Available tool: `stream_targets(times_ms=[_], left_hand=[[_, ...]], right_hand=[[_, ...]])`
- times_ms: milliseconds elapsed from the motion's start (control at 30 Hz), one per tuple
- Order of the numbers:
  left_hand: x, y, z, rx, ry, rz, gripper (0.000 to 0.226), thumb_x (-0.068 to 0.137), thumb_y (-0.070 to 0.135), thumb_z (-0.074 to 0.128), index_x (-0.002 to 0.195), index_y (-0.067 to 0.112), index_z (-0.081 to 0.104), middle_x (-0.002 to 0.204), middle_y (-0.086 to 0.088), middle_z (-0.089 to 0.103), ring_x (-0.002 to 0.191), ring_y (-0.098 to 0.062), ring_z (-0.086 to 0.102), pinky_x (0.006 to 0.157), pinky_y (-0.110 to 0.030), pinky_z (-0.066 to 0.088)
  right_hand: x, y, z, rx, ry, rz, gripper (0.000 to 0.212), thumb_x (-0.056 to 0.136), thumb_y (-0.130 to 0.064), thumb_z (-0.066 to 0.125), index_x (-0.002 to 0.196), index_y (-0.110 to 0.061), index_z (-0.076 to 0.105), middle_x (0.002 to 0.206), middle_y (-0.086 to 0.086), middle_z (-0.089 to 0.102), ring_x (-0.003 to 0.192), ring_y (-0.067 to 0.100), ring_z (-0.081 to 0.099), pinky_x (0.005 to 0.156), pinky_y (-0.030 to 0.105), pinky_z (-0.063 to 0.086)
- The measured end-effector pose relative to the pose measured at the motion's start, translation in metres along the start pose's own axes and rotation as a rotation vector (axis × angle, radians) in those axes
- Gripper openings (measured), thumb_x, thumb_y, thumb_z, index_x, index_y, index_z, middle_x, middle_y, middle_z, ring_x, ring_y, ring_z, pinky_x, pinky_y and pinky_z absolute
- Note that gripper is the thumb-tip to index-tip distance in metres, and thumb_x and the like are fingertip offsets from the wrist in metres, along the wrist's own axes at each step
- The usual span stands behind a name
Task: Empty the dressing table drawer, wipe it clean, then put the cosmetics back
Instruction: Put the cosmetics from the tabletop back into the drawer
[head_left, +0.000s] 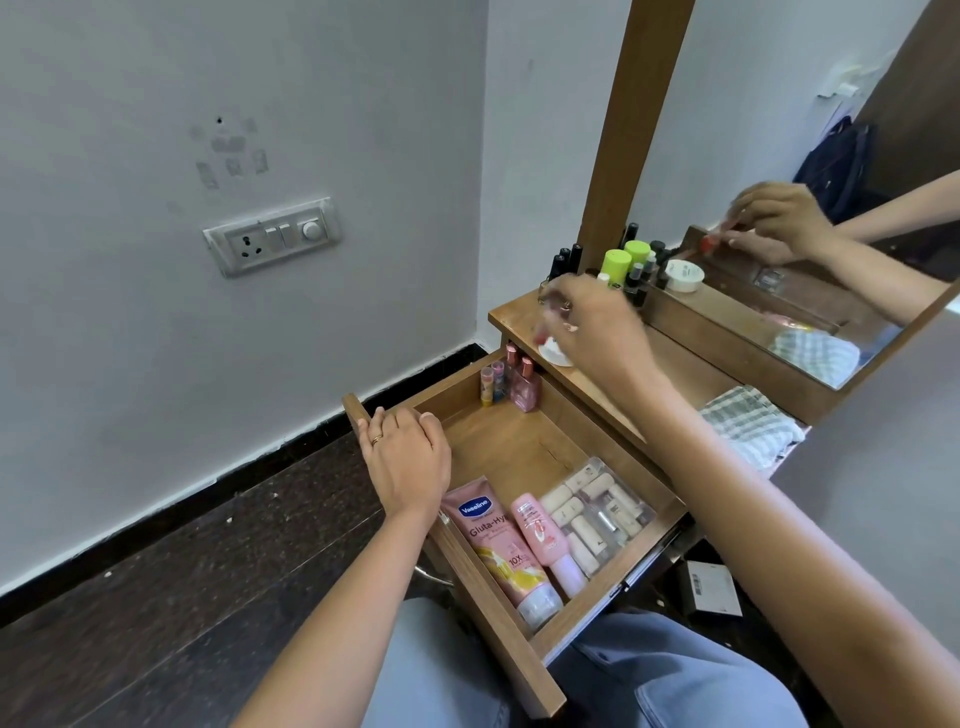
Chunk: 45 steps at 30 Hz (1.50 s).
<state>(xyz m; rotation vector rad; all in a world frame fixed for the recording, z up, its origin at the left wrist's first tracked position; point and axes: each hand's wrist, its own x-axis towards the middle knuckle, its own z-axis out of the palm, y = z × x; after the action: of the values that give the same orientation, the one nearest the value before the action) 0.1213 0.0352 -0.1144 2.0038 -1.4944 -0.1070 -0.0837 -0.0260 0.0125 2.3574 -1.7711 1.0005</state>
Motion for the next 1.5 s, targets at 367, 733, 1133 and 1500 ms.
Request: stream_targets(times_ms=[367, 733, 1133, 1500], left_hand=[[0.000, 0.002, -0.002, 0.001, -0.012, -0.020, 0.045, 0.099, 0.028, 0.030, 0.110, 0.004, 0.067, 0.119, -0.013, 0.067, 0.132, -0.026, 0.045, 0.119, -0.042, 0.016], [0.000, 0.001, -0.001, 0.000, -0.020, -0.025, 0.043, 0.099, 0.027, 0.032, 0.113, 0.006, 0.066, 0.122, -0.011, 0.066, 0.133, -0.025, 0.043, 0.119, -0.040, 0.013], [0.000, 0.001, -0.003, 0.022, -0.036, -0.023, 0.043, 0.100, 0.028, 0.032, 0.115, 0.006, 0.065, 0.124, -0.011, 0.065, 0.134, -0.025, 0.043, 0.119, -0.041, 0.014], [0.000, 0.000, -0.001, 0.018, -0.014, -0.012, 0.042, 0.099, 0.026, 0.034, 0.110, 0.002, 0.067, 0.119, -0.014, 0.067, 0.129, -0.029, 0.048, 0.118, -0.043, 0.019]], right_hand=[[-0.005, -0.010, 0.113, 0.069, -0.485, 0.007, 0.019, 0.070, -0.012, 0.056, 0.085, -0.023, 0.058, 0.070, -0.013, 0.069, 0.084, 0.009, 0.061, 0.091, 0.041, 0.048], [-0.001, -0.008, 0.128, 0.024, -0.477, 0.087, 0.028, 0.069, 0.001, 0.055, 0.089, -0.019, 0.062, 0.077, -0.007, 0.070, 0.089, 0.016, 0.062, 0.085, 0.039, 0.050], [-0.013, -0.014, 0.118, 0.025, -0.343, 0.010, 0.036, 0.085, -0.010, 0.059, 0.120, -0.013, 0.057, 0.123, 0.004, 0.051, 0.099, 0.024, 0.060, 0.082, 0.040, 0.052], [0.006, 0.060, 0.018, 0.036, 0.211, 0.250, 0.031, 0.088, -0.005, 0.054, 0.116, -0.015, 0.063, 0.109, 0.004, 0.062, 0.090, 0.021, 0.060, 0.071, 0.031, 0.048]])
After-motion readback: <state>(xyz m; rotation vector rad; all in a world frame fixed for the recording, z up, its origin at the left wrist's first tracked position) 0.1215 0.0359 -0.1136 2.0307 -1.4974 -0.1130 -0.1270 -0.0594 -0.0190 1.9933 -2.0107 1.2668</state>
